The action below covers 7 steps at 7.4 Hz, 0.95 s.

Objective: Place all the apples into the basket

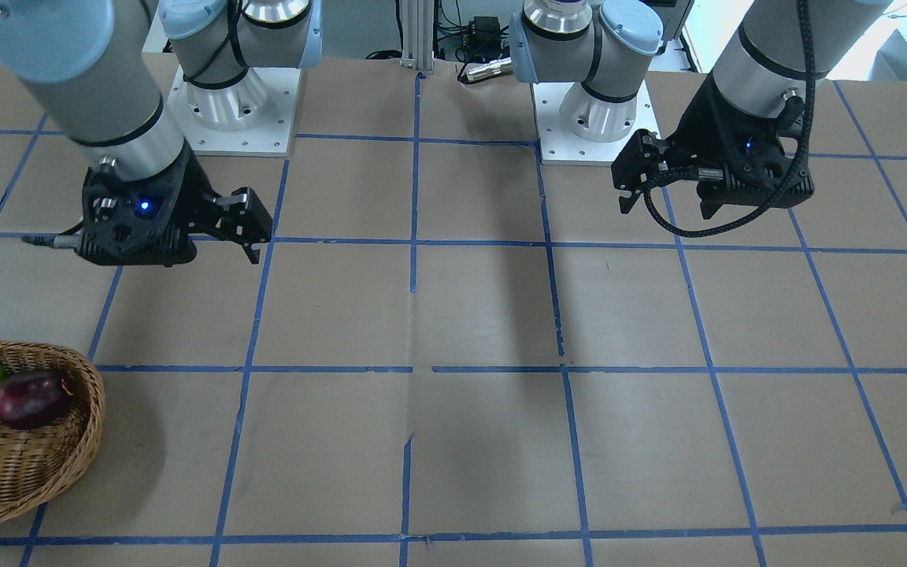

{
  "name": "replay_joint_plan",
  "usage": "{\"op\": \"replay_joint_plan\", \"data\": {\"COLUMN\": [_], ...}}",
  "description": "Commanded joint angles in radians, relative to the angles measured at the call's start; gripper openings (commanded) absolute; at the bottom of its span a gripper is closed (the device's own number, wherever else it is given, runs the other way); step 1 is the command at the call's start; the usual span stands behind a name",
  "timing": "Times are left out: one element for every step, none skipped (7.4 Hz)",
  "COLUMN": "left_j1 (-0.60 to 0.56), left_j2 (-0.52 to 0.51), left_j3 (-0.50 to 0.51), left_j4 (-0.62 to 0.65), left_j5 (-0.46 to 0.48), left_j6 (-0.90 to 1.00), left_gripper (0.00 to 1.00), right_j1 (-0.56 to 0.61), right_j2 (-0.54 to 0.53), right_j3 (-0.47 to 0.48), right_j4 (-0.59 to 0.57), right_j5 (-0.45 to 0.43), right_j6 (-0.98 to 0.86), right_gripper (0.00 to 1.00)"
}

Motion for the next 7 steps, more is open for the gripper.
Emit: {"op": "replay_joint_plan", "data": {"left_j1": [0.000, 0.000, 0.000, 0.000, 0.000, 0.000, 0.001], "left_j2": [0.001, 0.001, 0.004, 0.001, 0.001, 0.003, -0.009], "left_j3": [0.000, 0.000, 0.000, 0.000, 0.000, 0.000, 0.015], "left_j4": [0.000, 0.000, 0.000, 0.000, 0.000, -0.002, -0.020], "left_j5": [0.000, 0.000, 0.000, 0.000, 0.002, 0.006, 0.009], "left_j6": [0.000, 0.000, 0.000, 0.000, 0.000, 0.001, -0.002], "left_gripper": [1.00, 1.00, 1.00, 1.00, 1.00, 1.00, 1.00], "right_j1": [0.026, 0.028, 0.022, 0.013, 0.011, 0.009, 0.003], "right_j2": [-0.083, -0.088, -0.088, -0.088, -0.088, -0.088, -0.086], "right_j3": [0.012, 0.016, 0.013, 0.007, 0.003, -0.004, -0.026], "right_j4": [0.009, 0.012, 0.012, 0.030, 0.043, 0.058, 0.098], "right_j5": [0.001, 0.001, 0.001, -0.001, -0.004, -0.008, -0.015], "right_j6": [0.040, 0.041, 0.040, 0.040, 0.038, 0.040, 0.023], "right_gripper": [1.00, 1.00, 1.00, 1.00, 1.00, 1.00, 1.00]}}
